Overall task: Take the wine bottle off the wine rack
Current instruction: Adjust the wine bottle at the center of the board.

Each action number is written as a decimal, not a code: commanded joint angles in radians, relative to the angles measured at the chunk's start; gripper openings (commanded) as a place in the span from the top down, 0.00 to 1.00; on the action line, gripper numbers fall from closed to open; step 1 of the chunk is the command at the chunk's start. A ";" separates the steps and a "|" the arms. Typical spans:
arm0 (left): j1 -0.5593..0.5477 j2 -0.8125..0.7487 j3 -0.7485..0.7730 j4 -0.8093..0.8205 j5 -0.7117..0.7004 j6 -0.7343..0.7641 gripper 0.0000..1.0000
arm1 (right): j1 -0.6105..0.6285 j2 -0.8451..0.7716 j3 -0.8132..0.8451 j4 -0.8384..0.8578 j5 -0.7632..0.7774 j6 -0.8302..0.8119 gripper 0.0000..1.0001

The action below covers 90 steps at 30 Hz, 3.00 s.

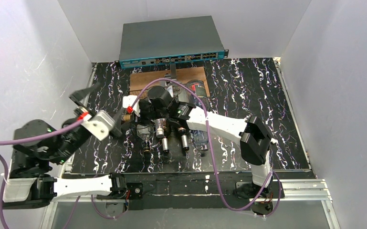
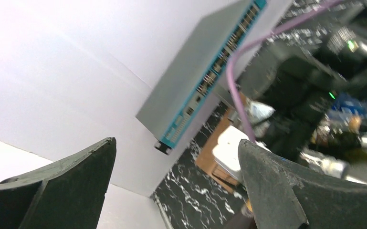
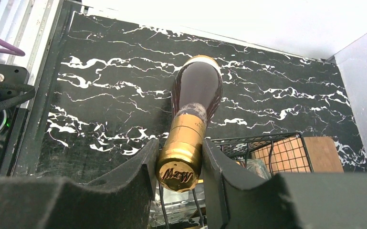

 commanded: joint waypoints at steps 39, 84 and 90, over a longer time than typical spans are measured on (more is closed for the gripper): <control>1.240 -0.065 -0.346 -0.069 0.482 -0.211 0.02 | -0.016 -0.048 -0.007 0.018 -0.178 0.086 0.99; 1.241 -0.238 -0.941 0.249 0.978 -0.068 0.43 | -0.039 -0.026 0.074 0.061 -0.312 0.223 0.99; 1.241 -0.229 -0.949 0.276 0.983 -0.075 0.65 | -0.039 -0.028 0.071 0.068 -0.355 0.243 0.99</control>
